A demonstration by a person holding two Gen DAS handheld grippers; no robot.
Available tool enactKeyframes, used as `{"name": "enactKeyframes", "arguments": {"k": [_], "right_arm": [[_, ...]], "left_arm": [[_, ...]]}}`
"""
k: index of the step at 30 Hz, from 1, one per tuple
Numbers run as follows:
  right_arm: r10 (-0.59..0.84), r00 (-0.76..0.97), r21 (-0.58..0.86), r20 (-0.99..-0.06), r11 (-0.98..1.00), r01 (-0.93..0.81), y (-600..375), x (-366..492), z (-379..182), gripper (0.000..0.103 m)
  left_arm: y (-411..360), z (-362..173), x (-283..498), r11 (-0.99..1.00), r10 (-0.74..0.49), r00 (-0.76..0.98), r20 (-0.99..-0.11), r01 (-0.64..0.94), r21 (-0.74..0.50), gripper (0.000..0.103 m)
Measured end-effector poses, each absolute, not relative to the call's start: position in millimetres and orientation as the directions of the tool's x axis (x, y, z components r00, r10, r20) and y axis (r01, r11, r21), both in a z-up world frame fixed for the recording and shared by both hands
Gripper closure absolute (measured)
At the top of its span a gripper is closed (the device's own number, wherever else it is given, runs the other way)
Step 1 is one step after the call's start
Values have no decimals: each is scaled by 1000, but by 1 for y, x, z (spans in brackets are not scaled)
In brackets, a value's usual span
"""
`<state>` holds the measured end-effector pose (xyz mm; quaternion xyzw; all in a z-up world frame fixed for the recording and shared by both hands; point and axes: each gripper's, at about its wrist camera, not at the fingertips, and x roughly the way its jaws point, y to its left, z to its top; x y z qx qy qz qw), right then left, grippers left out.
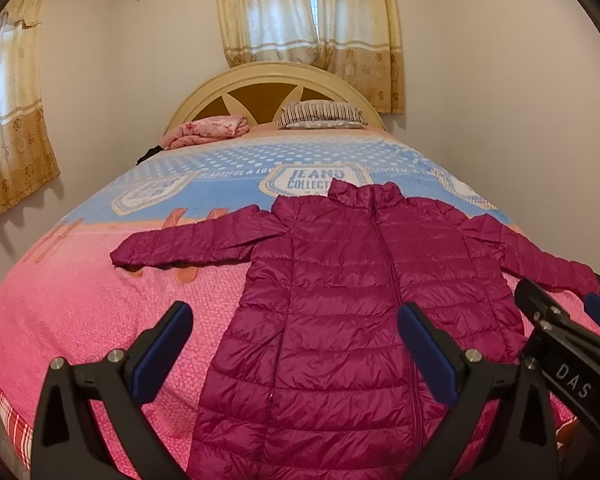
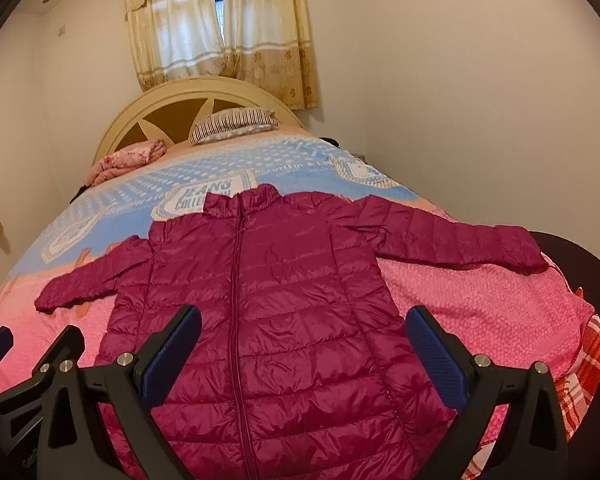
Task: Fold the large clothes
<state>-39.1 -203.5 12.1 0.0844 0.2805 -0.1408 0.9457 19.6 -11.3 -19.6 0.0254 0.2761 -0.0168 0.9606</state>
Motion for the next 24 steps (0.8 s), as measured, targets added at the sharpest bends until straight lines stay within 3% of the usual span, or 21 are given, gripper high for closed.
{"name": "enactKeyframes", "arguments": {"k": [10, 14, 22, 24], "right_arm": [[-198, 796, 99, -573, 947, 307, -208, -32, 3, 1], [-160, 783, 156, -601, 937, 311, -232, -20, -11, 1], [-149, 728, 385, -669, 768, 511, -387, -1, -31, 1], [-223, 711, 410, -667, 687, 600, -443, -7, -27, 4]], "left_arm": [[-12, -25, 27, 998, -29, 833, -552, 58, 34, 0], [-7, -34, 41, 995, -95, 814, -573, 102, -21, 0], [13, -53, 113, 993, -115, 786, -607, 88, -74, 0], [21, -58, 133, 993, -117, 782, -613, 71, -99, 0]]}}
